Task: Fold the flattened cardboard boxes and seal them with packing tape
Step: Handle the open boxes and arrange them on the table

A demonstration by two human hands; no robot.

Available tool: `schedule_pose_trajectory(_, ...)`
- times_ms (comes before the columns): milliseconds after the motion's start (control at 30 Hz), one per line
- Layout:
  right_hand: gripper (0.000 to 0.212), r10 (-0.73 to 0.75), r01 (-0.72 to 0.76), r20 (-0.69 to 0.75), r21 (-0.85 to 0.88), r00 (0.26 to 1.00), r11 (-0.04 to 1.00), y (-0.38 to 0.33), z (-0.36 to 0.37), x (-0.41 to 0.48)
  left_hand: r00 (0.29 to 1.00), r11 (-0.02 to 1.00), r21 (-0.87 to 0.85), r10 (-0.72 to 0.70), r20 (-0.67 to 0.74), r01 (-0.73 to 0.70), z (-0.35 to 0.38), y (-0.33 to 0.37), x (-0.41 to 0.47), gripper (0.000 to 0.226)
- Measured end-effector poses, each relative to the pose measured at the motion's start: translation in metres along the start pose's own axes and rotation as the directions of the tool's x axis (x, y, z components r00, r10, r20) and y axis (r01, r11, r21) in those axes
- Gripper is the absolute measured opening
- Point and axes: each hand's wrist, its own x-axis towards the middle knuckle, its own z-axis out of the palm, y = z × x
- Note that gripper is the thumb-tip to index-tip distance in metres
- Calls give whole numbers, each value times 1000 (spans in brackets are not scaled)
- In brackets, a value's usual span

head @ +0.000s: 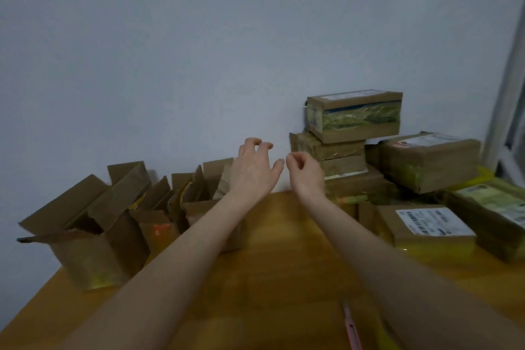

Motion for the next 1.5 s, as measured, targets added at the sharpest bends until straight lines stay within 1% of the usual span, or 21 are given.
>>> schedule_pose_trajectory(33, 26, -39, 37, -72, -28, 997, 999, -5, -18, 6, 998, 988, -142, -49, 25, 52, 2, 19, 11, 49)
schedule_pose_trajectory(100, 23, -98, 79, -221, -95, 970, 992, -16, -54, 19, 985, 909, -384, -134, 105, 164, 4, 51, 33, 54)
schedule_pose_trajectory(200, 34, -114, 43, -424, -173, 898, 984, -25, -106, 46, 955, 748, -595, -218, 200, 295, 7, 85, 60, 64)
schedule_pose_trajectory(267, 49, -60, -21, -486, -160, 872, 987, -26, -134, 69, 936, 651, -673, -251, 247, 352, 12, 99, 78, 71)
schedule_pose_trajectory(333, 63, 30, -102, -474, -126, 880, 987, -24, -151, 93, 919, 605, -692, -273, 284, 393, 17, 108, 95, 75)
schedule_pose_trajectory(400, 73, 125, -169, -418, -69, 900, 983, -19, -161, 116, 903, 582, -690, -278, 328, 430, 24, 114, 110, 74)
schedule_pose_trajectory(467, 74, 215, -217, -325, 32, 921, 976, -16, -165, 131, 886, 547, -697, -273, 376, 464, 31, 119, 118, 69)
schedule_pose_trajectory(533, 65, 245, -211, -260, 153, 934, 966, -14, -164, 132, 886, 481, -744, -266, 381, 464, 35, 119, 117, 61)
schedule_pose_trajectory(600, 59, 233, -156, -269, 279, 935, 947, -13, -161, 123, 918, 417, -824, -270, 291, 384, 32, 117, 107, 52)
schedule_pose_trajectory(667, 59, 232, -109, -267, 407, 935, 907, -18, -158, 106, 945, 385, -881, -277, 174, 275, 16, 110, 94, 48)
schedule_pose_trajectory(733, 58, 224, -99, -199, 498, 954, 861, -24, -150, 83, 940, 339, -912, -319, 121, 232, -7, 98, 77, 47)
schedule_pose_trajectory(800, 58, 179, -106, -111, 477, 977, 873, -28, -136, 56, 925, 339, -910, -365, 106, 239, -26, 80, 55, 54)
schedule_pose_trajectory(833, 60, 145, -105, -63, 429, 987, 897, -29, -129, 42, 918, 368, -897, -385, 94, 246, -34, 69, 41, 60)
schedule_pose_trajectory(900, 64, 93, -96, 25, 337, 995, 937, -27, -116, 14, 922, 441, -861, -379, 78, 254, -44, 46, 10, 67)
schedule_pose_trajectory(1000, 67, 112, -134, 128, 175, 985, 976, -17, -99, -26, 934, 552, -785, -346, 91, 281, -50, 11, -43, 64)
schedule_pose_trajectory(1067, 61, 141, -149, 181, 37, 973, 988, -8, -89, -51, 920, 588, -739, -375, 110, 328, -48, -9, -82, 66)
schedule_pose_trajectory(1167, 51, 139, -127, 285, -62, 948, 990, -3, -75, -88, 885, 597, -710, -458, 82, 374, -47, -35, -142, 65)
schedule_pose_trajectory(1233, 47, 120, -79, 344, -129, 931, 988, 1, -58, -111, 867, 594, -708, -495, 53, 383, -52, -53, -177, 56)
schedule_pose_trajectory(1300, 44, 91, -20, 374, -188, 923, 982, 4, -35, -135, 831, 585, -698, -555, 25, 412, -60, -73, -208, 47)
schedule_pose_trajectory(1367, 43, 52, 45, 405, -226, 913, 973, 3, -6, -160, 775, 572, -687, -632, -20, 448, -71, -96, -233, 40)
schedule_pose_trajectory(1500, 36, 3, 170, 520, -284, 854, 944, -1, 51, -208, 656, 530, -675, -749, -88, 514, -94, -137, -272, 37)
